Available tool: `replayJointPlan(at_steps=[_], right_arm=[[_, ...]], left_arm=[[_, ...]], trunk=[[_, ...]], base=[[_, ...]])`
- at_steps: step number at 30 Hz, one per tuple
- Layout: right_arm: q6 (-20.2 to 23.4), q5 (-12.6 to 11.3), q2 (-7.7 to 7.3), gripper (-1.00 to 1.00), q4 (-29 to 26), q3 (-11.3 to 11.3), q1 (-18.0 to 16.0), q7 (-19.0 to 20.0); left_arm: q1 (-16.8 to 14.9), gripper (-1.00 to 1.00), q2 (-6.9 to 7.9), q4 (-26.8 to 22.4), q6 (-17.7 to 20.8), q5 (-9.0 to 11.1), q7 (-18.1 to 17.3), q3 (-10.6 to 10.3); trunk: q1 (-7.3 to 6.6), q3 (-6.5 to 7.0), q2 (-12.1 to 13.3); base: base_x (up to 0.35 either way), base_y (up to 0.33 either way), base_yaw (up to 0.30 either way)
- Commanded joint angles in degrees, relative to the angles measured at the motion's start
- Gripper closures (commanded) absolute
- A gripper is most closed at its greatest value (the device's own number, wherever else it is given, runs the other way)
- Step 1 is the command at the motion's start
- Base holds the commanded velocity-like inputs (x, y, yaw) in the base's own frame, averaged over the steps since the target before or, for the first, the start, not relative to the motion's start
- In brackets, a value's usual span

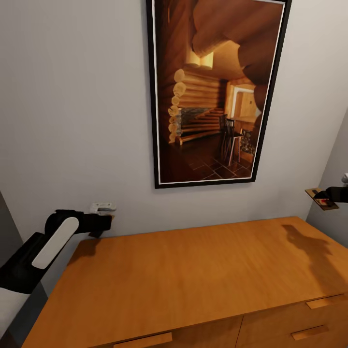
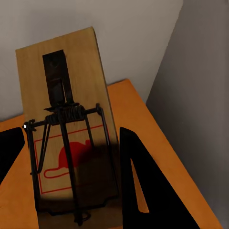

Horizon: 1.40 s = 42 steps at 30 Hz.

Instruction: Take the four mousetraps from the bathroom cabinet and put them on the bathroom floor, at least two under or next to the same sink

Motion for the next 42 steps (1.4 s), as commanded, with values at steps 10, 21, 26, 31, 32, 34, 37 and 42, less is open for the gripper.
replayJointPlan(at_steps=[10,21,26,31,32,34,37,42], right_arm=[[0.1,0.5,-0.04,1.00,0.1,0.2,-0.1,0.6],[0.1,0.5,0.19,1.00,0.0,0.2,-0.1,0.6],[0.1,0.5,0.19,1.00,0.0,0.2,-0.1,0.6],[0.1,0.5,0.19,1.00,0.1,0.2,-0.1,0.6],[0.1,0.5,0.19,1.00,0.0,0.2,-0.1,0.6],[0.1,0.5,0.19,1.00,0.1,0.2,-0.1,0.6],[0.1,0.5,0.19,1.00,0.0,0.2,-0.1,0.6],[0.1,0.5,0.19,1.00,0.1,0.2,-0.1,0.6]], left_arm=[[0.0,1.00,0.15,-0.3,0.2,1.0,0.6,-0.1],[-0.1,1.00,0.14,-0.5,0.2,0.5,0.6,-0.2],[0.0,1.00,0.14,-0.5,0.2,0.4,0.6,-0.2],[0.0,1.00,0.13,-0.5,0.2,0.4,0.6,-0.2],[0.0,1.00,0.13,-0.5,0.2,0.4,0.6,-0.2],[0.0,1.00,0.13,-0.5,0.2,0.4,0.6,-0.2],[0.0,1.00,0.13,-0.5,0.2,0.4,0.6,-0.2],[-0.1,1.00,0.13,-0.6,0.2,0.3,0.6,-0.2]], trunk=[[0.00,-0.08,0.0],[0.00,-0.08,0.0],[0.00,-0.08,0.0],[0.00,-0.08,0.0],[0.00,-0.08,0.0],[0.00,-0.08,0.0],[0.00,-0.08,0.0],[0.00,-0.08,0.0]], base=[[-0.017,0.000,0.000],[-0.304,0.000,0.000],[-0.343,0.000,0.000],[-0.344,0.000,0.000],[-0.344,0.000,0.000],[-0.344,0.000,0.000],[-0.344,0.000,0.000],[-0.344,0.000,0.000]])
